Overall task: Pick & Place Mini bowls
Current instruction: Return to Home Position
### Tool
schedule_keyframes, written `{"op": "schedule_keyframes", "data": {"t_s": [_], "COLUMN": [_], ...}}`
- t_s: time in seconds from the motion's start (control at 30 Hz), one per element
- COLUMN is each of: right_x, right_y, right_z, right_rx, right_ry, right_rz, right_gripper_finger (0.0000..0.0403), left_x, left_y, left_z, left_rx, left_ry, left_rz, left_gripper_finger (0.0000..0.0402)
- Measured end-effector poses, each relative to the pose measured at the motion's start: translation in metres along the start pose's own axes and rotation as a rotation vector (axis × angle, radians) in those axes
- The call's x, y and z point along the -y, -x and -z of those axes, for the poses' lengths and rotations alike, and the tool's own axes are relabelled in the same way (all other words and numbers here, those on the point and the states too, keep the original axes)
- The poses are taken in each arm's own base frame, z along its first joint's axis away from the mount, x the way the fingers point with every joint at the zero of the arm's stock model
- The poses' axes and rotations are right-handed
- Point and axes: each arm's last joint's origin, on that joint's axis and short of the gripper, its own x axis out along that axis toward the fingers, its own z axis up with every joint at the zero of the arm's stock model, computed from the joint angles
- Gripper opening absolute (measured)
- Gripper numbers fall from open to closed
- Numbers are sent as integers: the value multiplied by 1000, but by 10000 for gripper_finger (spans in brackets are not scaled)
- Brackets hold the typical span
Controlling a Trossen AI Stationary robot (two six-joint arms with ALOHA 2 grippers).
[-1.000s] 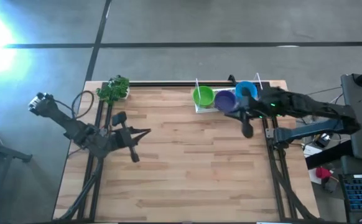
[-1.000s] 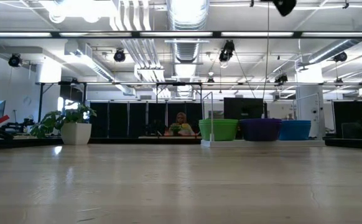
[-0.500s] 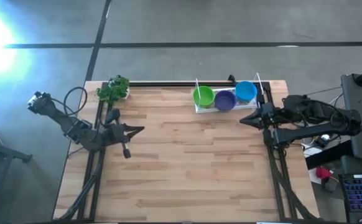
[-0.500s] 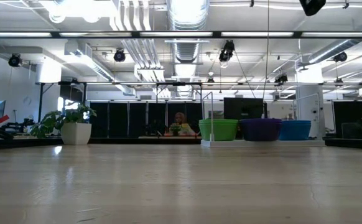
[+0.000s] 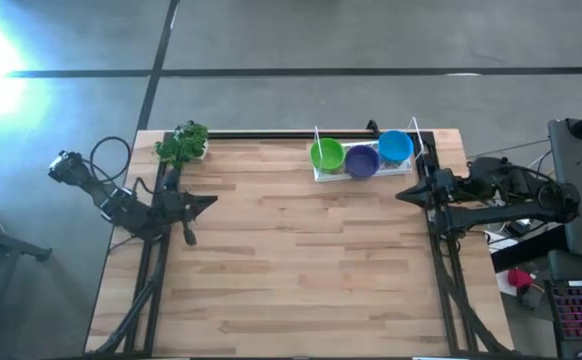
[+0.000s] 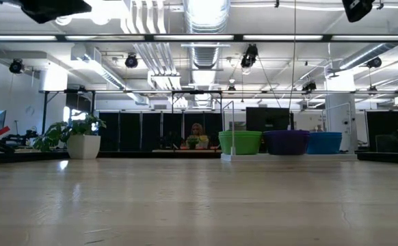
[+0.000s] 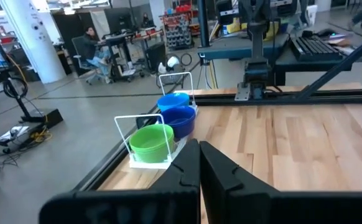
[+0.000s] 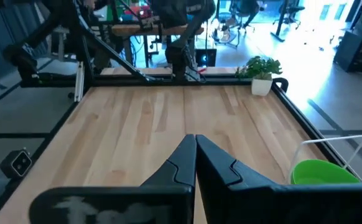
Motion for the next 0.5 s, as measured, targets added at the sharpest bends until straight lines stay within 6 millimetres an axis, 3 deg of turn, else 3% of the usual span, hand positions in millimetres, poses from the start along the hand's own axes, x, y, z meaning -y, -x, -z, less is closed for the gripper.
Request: {"op": "schedule_keyframes", "data": {"t_s": [0.5], "right_x": [1], "right_y": [34], "right_z": [26], "right_rx": [146], "right_ry": [-28], "right_rz": [-9], "right_gripper_finger": [8], "left_x": [-41], "left_y": [32], "left_z": [31], "left_rx": [155], "left_ry": [131], "left_rz": [15], "left_gripper_finger": [0]}}
